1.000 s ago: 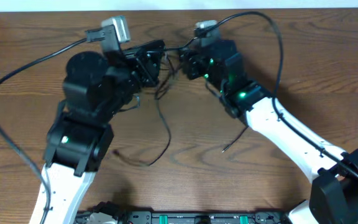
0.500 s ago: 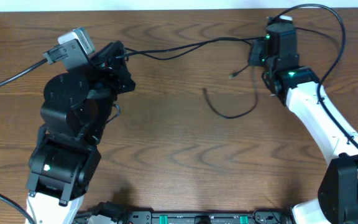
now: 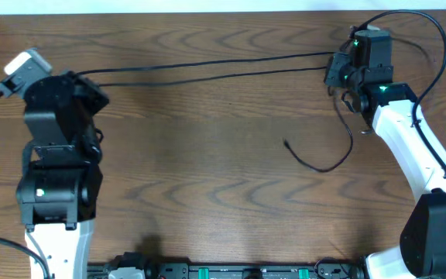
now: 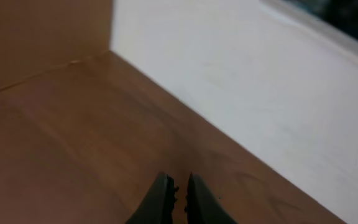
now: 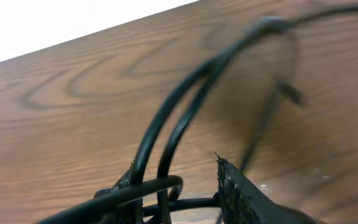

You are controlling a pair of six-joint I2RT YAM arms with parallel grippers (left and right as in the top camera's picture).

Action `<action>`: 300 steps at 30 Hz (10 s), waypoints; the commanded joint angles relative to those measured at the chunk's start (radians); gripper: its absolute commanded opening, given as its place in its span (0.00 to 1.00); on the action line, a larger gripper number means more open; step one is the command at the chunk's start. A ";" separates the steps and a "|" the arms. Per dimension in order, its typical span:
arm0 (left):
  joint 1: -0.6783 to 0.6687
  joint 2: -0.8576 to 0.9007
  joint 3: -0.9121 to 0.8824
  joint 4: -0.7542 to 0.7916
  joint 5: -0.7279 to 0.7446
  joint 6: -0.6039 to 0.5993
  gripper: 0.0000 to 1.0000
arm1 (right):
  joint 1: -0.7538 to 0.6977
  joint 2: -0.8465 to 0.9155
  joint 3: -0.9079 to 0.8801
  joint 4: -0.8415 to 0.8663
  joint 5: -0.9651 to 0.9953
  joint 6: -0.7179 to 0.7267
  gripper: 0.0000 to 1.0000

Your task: Untangle cables

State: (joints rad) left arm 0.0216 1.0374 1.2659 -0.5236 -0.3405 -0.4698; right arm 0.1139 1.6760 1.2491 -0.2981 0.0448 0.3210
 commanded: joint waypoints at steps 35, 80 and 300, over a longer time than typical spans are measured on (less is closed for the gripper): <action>0.445 0.021 0.013 -0.071 -0.157 -0.013 0.08 | -0.331 0.005 0.010 -0.180 0.290 0.016 0.94; 0.358 0.175 0.013 -0.056 0.266 0.024 0.08 | -0.208 0.005 0.010 -0.205 -0.799 -0.351 0.99; -0.085 0.426 0.053 0.174 -0.261 0.110 0.08 | 0.587 0.372 -0.020 0.318 -0.211 0.305 0.70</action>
State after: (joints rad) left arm -0.0616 1.4708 1.3018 -0.3260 -0.7498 -0.3618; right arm 0.7002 2.0396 1.2274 -0.0082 -0.2169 0.6079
